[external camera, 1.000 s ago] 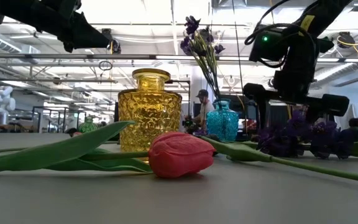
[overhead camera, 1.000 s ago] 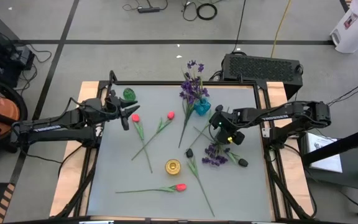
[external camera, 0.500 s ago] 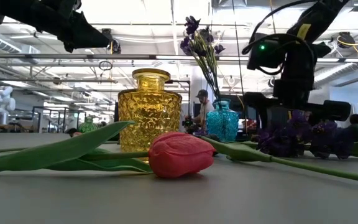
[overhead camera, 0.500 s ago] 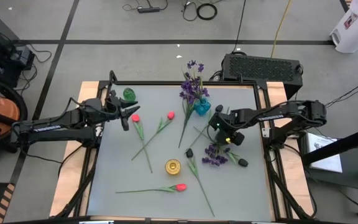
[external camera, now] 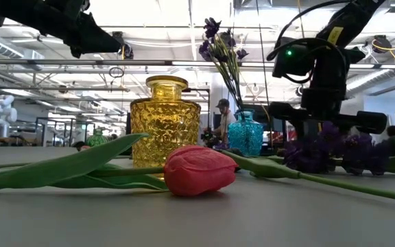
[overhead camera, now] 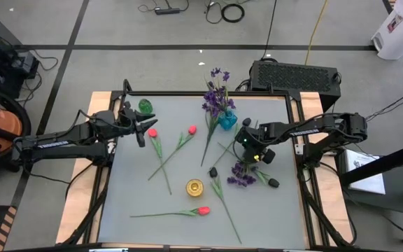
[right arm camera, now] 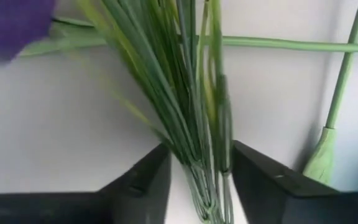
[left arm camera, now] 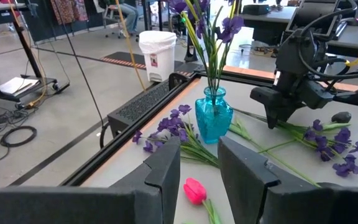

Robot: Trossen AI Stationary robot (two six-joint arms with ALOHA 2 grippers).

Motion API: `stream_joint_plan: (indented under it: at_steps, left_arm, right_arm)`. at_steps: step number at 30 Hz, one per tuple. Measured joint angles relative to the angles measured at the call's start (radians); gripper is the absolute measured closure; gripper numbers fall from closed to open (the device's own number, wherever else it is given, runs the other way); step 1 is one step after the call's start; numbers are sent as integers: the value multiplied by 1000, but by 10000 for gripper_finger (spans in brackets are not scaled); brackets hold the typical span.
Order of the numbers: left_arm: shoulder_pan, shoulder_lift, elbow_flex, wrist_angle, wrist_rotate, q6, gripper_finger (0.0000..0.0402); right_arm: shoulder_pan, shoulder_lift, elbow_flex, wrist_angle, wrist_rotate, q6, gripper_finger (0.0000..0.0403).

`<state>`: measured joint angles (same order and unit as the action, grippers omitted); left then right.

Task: Sort flowers into vase by color
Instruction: Put the right purple flowers into the blue vase

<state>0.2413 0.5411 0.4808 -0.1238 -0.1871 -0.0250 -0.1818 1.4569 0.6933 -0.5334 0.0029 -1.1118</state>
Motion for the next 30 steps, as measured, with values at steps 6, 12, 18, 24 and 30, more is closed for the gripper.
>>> stream_joint_plan:
  at_steps: [6,12,18,24,30]
  left_arm:
    - [0,0,0,-1,0,-21,285]
    - [0,0,0,-22,0,-22,285]
    - [0,0,0,-23,0,-23,285]
    - [0,0,0,-23,0,-23,285]
    - [0,0,0,-24,0,-23,285]
  right_arm:
    - [0,0,0,-12,7,95,352]
    - [0,0,0,-36,51,132,390]
    - [0,0,0,-39,50,128,397]
    - [2,0,0,-30,48,140,399]
    - [27,-13,0,8,48,146,399]
